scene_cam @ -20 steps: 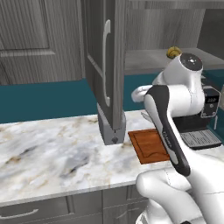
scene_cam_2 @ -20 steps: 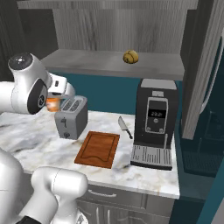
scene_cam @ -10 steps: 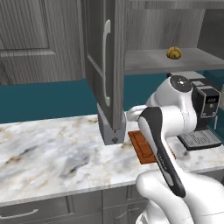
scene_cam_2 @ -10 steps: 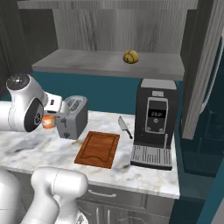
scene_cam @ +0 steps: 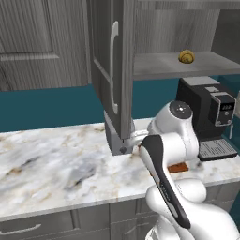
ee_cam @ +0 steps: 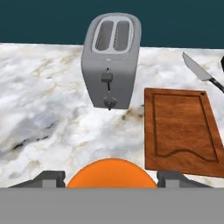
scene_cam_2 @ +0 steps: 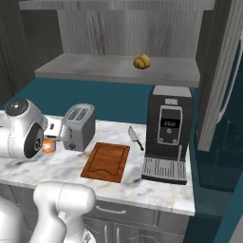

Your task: Pick the bread, place it on the cutting board, pick the jam, place it on the counter, and close the cabinet.

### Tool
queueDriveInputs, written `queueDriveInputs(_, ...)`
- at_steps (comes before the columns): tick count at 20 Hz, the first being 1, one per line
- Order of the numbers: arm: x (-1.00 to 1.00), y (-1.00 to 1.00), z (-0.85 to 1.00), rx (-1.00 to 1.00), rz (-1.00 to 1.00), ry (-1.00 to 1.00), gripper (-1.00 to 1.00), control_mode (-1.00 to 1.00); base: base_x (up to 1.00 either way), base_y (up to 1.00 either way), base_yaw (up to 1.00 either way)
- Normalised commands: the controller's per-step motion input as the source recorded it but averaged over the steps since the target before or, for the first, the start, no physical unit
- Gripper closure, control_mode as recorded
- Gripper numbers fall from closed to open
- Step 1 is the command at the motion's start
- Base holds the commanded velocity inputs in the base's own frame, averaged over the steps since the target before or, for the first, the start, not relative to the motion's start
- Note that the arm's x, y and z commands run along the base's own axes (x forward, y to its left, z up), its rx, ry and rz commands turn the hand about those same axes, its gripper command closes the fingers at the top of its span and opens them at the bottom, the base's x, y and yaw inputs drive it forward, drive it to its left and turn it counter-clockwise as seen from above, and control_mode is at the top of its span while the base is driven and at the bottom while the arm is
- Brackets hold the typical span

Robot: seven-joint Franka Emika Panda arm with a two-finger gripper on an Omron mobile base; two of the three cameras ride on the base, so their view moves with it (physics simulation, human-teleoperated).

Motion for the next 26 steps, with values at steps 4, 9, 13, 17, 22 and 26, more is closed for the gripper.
queueDriveInputs(4, 0.00, 0.24, -0.47, 0.00, 0.00, 0.00, 1.00, -1.00, 0.00, 0.00, 0.00)
queueDriveInputs(9, 0.04, 0.24, -0.42, 0.00, 0.00, 0.00, 1.00, -1.00, 0.00, 0.00, 0.00)
queueDriveInputs(13, 0.18, 0.21, -0.39, 0.00, 0.00, 0.00, 1.00, -1.00, 0.00, 0.00, 0.00)
queueDriveInputs(17, 0.32, 0.19, -0.39, 0.00, 0.00, 0.00, 1.00, -1.00, 0.00, 0.00, 0.00)
queueDriveInputs(22, 0.37, 0.20, -0.41, 0.00, 0.00, 0.00, 1.00, -1.00, 0.00, 0.00, 0.00)
queueDriveInputs(26, 0.32, 0.16, -0.38, 0.00, 0.00, 0.00, 1.00, -1.00, 0.00, 0.00, 0.00)
